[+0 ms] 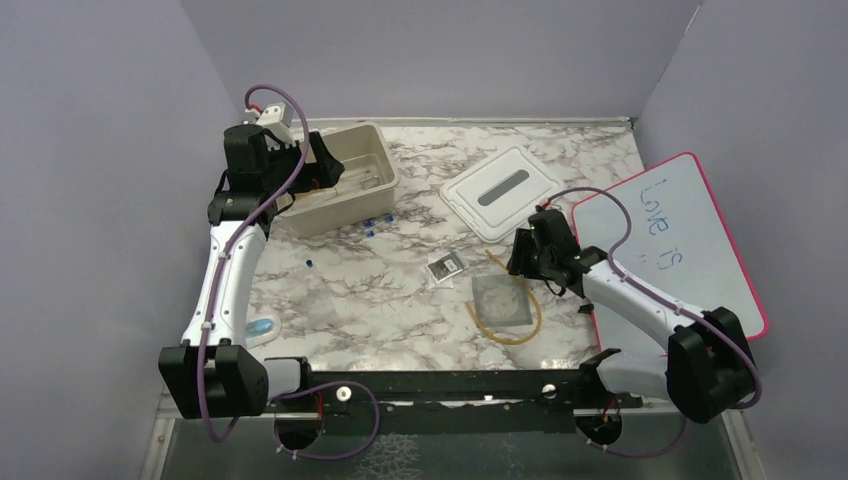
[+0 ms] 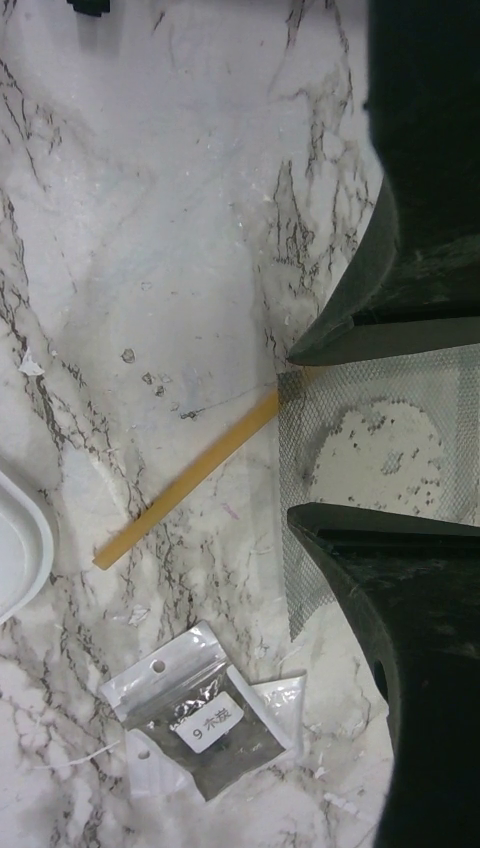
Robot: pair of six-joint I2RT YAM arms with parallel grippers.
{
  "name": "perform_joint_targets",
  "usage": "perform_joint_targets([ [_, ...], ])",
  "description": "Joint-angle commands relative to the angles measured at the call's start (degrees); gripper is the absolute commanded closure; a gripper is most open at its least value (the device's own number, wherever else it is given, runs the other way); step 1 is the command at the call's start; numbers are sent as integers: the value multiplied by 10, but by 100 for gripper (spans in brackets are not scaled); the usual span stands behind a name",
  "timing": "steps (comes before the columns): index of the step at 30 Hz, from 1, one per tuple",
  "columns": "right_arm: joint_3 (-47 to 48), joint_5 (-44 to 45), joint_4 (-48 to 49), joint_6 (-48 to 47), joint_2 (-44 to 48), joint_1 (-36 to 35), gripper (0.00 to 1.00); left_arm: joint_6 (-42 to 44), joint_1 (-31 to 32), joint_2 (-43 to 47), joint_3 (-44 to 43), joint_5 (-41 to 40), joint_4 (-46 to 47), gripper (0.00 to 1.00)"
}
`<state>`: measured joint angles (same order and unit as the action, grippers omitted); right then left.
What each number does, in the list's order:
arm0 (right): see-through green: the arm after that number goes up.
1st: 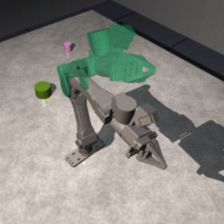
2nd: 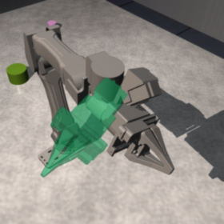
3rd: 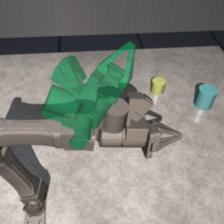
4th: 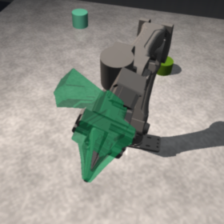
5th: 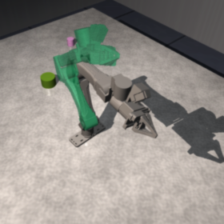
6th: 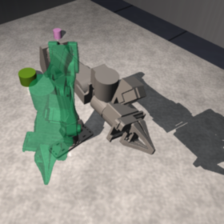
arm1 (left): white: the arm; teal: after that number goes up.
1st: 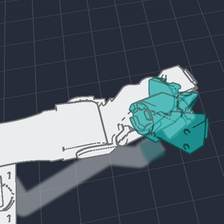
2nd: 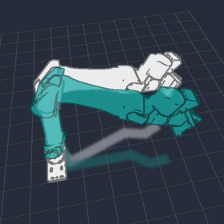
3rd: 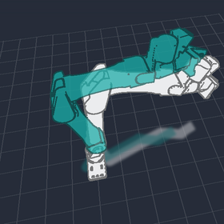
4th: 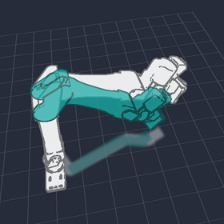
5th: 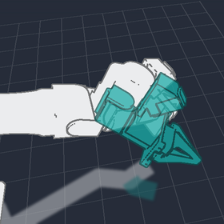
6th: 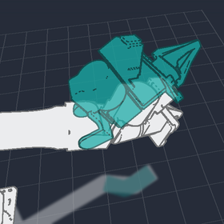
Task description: Organize the chemistry lab equipment
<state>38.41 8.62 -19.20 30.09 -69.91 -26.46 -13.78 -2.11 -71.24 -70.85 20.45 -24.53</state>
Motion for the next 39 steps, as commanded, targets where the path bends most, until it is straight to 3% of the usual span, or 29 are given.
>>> perform_joint_targets([
  [1,13,-29,13,-35,-33,-1,43,-12,11,17,9,52,53,1],
  [5,5,-5,36,-32,-56,0,41,-17,11,22,-12,-124,-3,1],
  [7,-7,-2,56,-27,-58,2,40,-22,11,23,-17,-154,-12,1],
  [10,-24,-21,85,-24,-55,5,40,-25,11,23,-25,-112,-14,1],
  [15,-36,-90,115,-29,-60,7,40,-14,20,20,-9,59,24,1],
  [18,-49,-139,146,-40,-56,7,41,-27,63,20,17,130,62,2],
  [26,-54,-242,226,-41,-55,7,45,-74,236,-25,102,143,132,21],
  [31,-33,-147,194,3,-36,7,46,-95,336,-91,151,127,183,30],
  [35,-36,-43,128,57,15,7,45,-90,394,-162,138,84,183,30],
  [39,-69,7,97,94,86,7,45,-77,429,-233,113,82,185,30],
])
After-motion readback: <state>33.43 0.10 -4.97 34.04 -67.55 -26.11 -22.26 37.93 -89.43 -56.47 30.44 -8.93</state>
